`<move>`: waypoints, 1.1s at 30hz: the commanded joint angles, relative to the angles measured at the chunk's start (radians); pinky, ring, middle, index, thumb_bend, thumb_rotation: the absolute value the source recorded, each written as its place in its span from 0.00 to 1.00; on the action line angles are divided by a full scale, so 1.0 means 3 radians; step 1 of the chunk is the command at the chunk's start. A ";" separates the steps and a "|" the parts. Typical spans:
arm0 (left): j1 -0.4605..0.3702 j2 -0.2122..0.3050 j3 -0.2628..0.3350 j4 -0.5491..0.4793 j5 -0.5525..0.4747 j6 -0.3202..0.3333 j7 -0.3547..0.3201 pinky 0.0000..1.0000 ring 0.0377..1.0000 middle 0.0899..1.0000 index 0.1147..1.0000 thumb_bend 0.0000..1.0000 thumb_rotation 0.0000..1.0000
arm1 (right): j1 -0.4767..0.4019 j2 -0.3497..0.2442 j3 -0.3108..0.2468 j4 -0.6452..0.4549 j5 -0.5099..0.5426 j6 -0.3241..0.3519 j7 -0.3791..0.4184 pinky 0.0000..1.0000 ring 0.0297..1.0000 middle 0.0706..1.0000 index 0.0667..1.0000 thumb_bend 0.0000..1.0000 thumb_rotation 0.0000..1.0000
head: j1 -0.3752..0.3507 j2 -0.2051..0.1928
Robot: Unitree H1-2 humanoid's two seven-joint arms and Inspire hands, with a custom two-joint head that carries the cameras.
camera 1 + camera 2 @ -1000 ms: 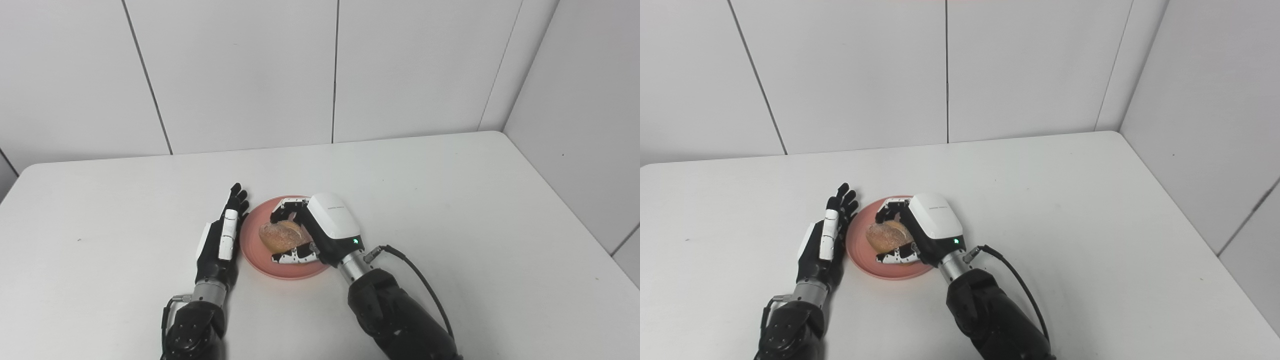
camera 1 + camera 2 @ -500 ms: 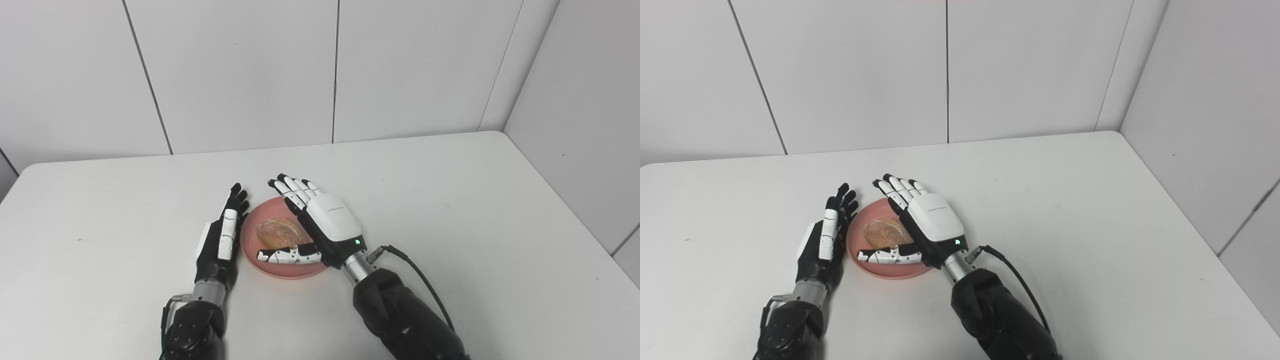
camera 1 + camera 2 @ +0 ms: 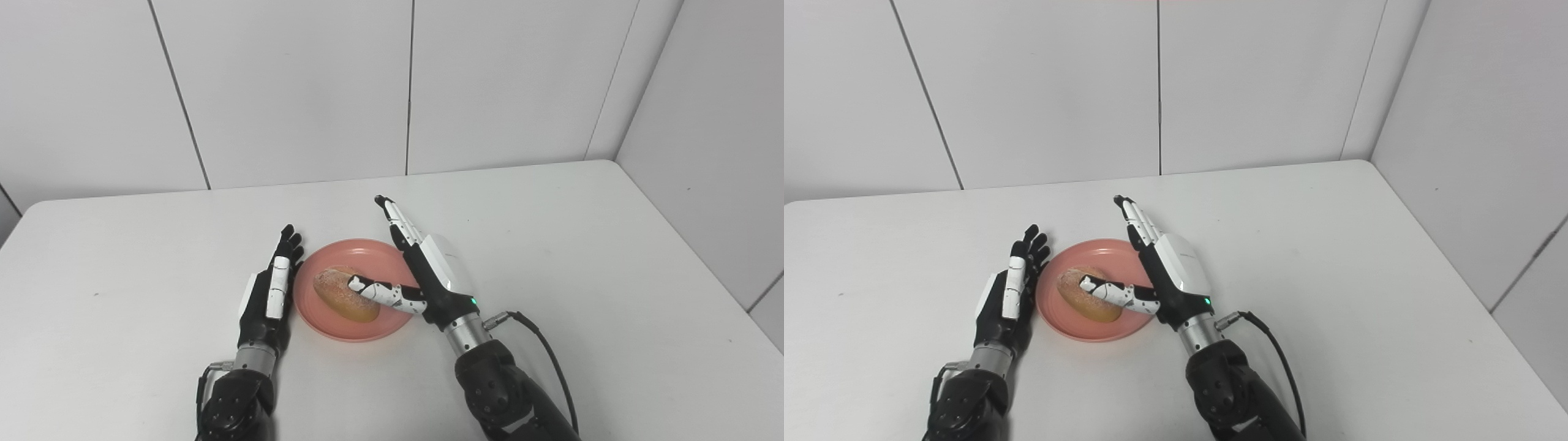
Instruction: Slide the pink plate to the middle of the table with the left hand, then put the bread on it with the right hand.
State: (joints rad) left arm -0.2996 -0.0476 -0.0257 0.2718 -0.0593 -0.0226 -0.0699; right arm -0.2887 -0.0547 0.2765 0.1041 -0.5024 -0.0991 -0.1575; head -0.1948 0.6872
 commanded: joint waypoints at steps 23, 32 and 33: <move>-0.0013 0.0115 -0.0003 -0.0088 0.0328 -0.0266 0.0198 1.00 1.00 1.00 1.00 0.80 1.00 | 0.0011 0.0325 -0.0662 0.0102 0.1344 0.0321 0.0383 1.00 1.00 1.00 1.00 0.72 1.00 | 0.0117 0.0004; 0.0022 0.0109 -0.0047 -0.0166 0.0279 -0.0271 0.0163 1.00 1.00 1.00 1.00 0.83 1.00 | 0.0023 0.0372 -0.0775 0.0109 0.1844 0.0363 0.0623 1.00 1.00 1.00 1.00 0.69 1.00 | 0.0133 0.0008; 0.0027 0.0101 -0.0048 -0.0176 0.0267 -0.0263 0.0159 1.00 1.00 1.00 1.00 0.83 1.00 | 0.0026 0.0375 -0.0786 0.0090 0.1894 0.0405 0.0643 1.00 1.00 1.00 1.00 0.69 1.00 | 0.0139 0.0004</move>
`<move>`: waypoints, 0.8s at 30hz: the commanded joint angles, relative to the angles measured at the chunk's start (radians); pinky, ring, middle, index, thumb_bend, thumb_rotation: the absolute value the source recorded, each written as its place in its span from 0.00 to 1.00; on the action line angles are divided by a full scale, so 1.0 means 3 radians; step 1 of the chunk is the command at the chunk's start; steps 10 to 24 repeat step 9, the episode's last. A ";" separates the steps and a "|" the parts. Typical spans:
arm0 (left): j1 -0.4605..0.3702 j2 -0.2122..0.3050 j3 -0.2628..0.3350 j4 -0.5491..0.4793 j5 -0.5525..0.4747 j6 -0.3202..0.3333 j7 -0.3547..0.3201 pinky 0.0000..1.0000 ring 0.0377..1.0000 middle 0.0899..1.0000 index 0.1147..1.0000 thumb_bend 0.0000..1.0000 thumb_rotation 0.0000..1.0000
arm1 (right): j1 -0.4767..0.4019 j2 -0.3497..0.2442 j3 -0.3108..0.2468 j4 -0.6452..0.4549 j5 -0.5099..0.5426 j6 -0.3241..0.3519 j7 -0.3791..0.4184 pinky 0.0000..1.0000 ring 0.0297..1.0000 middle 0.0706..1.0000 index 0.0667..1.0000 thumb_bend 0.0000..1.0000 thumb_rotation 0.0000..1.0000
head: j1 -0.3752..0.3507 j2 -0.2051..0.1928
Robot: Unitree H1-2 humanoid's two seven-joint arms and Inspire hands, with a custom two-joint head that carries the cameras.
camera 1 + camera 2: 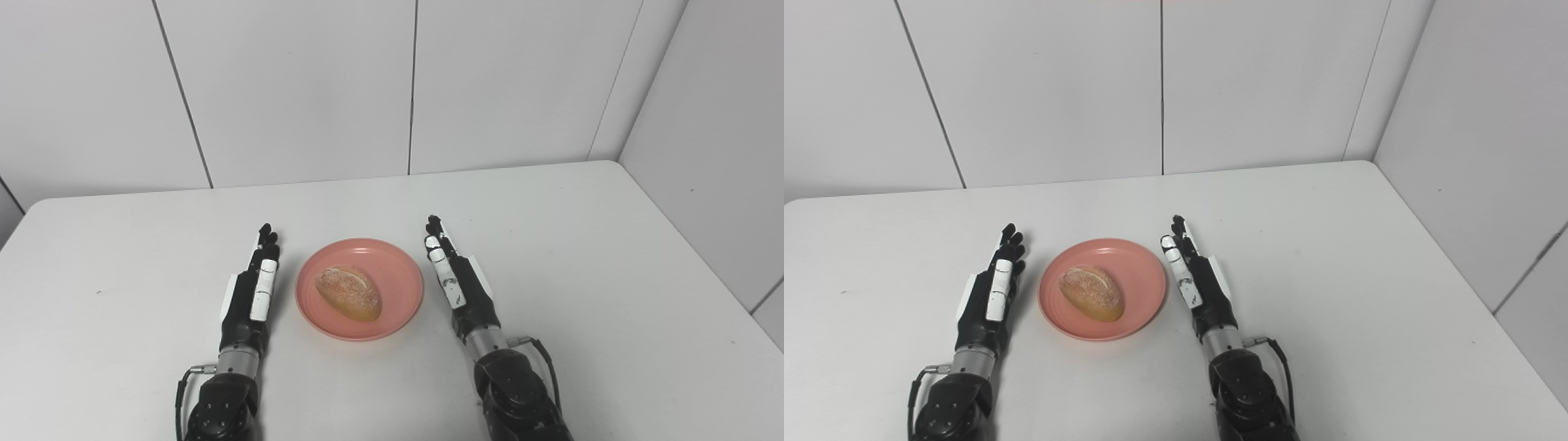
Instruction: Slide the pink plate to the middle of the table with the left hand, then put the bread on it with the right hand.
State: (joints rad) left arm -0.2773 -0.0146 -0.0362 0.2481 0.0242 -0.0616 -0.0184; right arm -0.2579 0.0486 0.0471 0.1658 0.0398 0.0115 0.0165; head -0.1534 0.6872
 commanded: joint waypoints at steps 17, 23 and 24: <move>-0.0021 -0.0019 -0.0025 -0.0188 -0.0104 -0.0039 -0.0100 1.00 1.00 1.00 1.00 0.82 1.00 | -0.0066 0.0061 -0.0080 -0.0161 0.0229 0.0163 0.0045 1.00 1.00 1.00 1.00 0.69 1.00 | 0.0010 0.0001; -0.0021 -0.0019 -0.0025 -0.0188 -0.0104 -0.0039 -0.0100 1.00 1.00 1.00 1.00 0.82 1.00 | -0.0066 0.0061 -0.0080 -0.0161 0.0229 0.0163 0.0045 1.00 1.00 1.00 1.00 0.69 1.00 | 0.0010 0.0001; -0.0021 -0.0019 -0.0025 -0.0188 -0.0104 -0.0039 -0.0100 1.00 1.00 1.00 1.00 0.82 1.00 | -0.0066 0.0061 -0.0080 -0.0161 0.0229 0.0163 0.0045 1.00 1.00 1.00 1.00 0.69 1.00 | 0.0010 0.0001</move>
